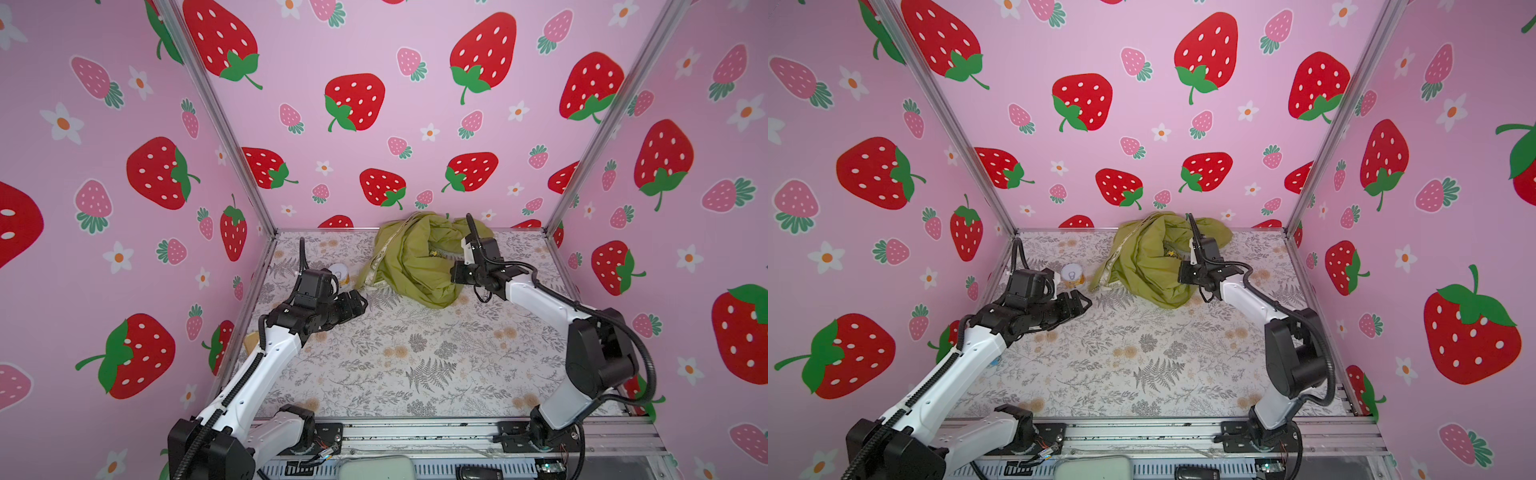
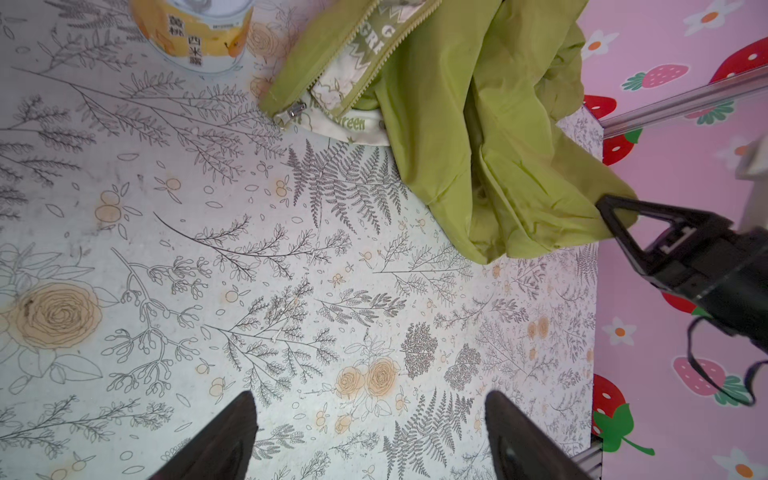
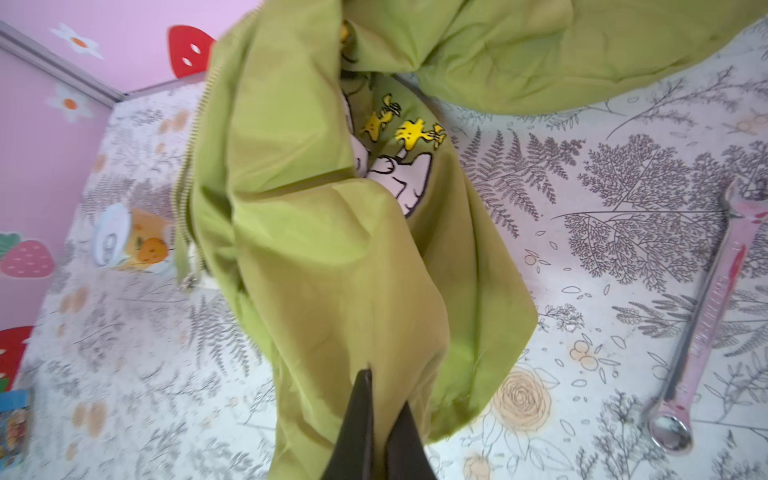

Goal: Zip up the jacket

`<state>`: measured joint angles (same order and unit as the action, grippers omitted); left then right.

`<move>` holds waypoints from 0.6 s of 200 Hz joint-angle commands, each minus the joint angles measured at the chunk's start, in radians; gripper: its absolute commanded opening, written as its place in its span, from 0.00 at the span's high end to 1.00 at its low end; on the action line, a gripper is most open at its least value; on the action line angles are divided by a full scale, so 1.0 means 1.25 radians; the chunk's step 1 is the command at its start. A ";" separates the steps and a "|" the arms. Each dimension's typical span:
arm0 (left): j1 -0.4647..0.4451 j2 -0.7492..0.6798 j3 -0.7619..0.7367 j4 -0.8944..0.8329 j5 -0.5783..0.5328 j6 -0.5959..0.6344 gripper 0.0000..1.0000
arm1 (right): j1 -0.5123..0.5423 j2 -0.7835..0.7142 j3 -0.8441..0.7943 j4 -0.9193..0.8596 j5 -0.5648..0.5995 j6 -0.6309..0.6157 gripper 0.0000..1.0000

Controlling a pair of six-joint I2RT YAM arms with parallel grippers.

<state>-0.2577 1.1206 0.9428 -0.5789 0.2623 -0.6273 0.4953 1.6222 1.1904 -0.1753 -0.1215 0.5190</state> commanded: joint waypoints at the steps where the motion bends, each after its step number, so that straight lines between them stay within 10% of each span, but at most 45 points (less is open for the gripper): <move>1: 0.003 0.027 0.068 -0.035 -0.021 0.037 0.13 | 0.011 -0.083 -0.059 -0.040 -0.026 -0.010 1.00; 120: -0.065 0.247 0.296 -0.071 -0.089 0.124 0.12 | 0.019 -0.556 -0.199 -0.304 0.156 0.062 1.00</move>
<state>-0.3119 1.3998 1.2354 -0.6380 0.1844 -0.5011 0.5152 1.0115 0.9447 -0.4408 -0.0269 0.5575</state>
